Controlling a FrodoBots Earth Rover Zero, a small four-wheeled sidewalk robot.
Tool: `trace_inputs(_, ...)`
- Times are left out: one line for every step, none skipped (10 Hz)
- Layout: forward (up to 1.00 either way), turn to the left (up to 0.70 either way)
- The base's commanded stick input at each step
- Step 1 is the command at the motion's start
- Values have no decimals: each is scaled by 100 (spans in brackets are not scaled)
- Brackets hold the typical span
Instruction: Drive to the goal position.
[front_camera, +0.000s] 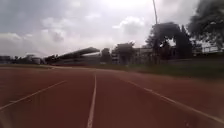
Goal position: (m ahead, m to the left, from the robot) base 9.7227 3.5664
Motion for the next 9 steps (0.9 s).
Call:
trace_inputs(45,0)
trace_inputs(45,0)
trace_inputs(45,0)
trace_inputs(45,0)
trace_inputs(45,0)
trace_inputs(45,0)
trace_inputs(45,0)
trace_inputs(45,0)
trace_inputs(45,0)
